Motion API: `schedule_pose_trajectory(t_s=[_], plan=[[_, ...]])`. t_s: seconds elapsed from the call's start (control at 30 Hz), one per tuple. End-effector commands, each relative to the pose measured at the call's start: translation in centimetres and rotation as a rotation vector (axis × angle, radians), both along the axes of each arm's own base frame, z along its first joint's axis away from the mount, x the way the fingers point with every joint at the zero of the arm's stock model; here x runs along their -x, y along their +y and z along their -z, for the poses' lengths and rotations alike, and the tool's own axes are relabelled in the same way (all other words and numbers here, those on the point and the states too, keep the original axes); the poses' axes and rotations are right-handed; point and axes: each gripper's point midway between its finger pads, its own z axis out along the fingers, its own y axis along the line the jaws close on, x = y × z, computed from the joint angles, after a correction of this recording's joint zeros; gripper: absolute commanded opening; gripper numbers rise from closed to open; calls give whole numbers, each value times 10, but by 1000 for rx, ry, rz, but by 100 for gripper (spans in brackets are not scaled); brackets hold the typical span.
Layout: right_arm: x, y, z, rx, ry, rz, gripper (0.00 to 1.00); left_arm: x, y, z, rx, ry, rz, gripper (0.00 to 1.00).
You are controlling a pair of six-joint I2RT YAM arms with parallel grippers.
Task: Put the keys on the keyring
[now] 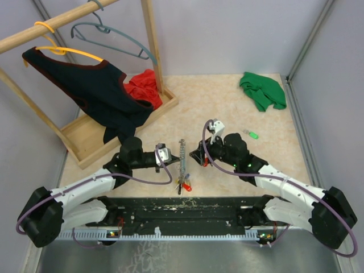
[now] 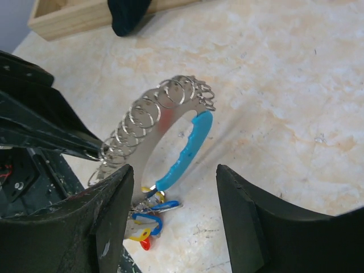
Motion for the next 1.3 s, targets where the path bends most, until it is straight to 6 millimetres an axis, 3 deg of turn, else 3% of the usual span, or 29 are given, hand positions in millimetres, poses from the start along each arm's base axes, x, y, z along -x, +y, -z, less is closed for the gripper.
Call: schedule_pose_trajectory(t_s=[0.0, 0.2, 0.7, 1.03, 1.27], plan=[[2, 15, -51, -115, -118, -87, 62, -1, -4, -21, 9, -99, 41, 0], [9, 29, -51, -130, -99, -172, 64, 2, -7, -28, 23, -125, 71, 0], [2, 43, -42, -148, -36, -186, 63, 11, -10, -30, 56, -139, 121, 0], [0, 33, -6, -45, 35, -142, 63, 12, -7, -33, 85, -192, 116, 0], [-9, 13, 15, 25, 111, -45, 61, 16, -5, -40, 105, -271, 135, 0]])
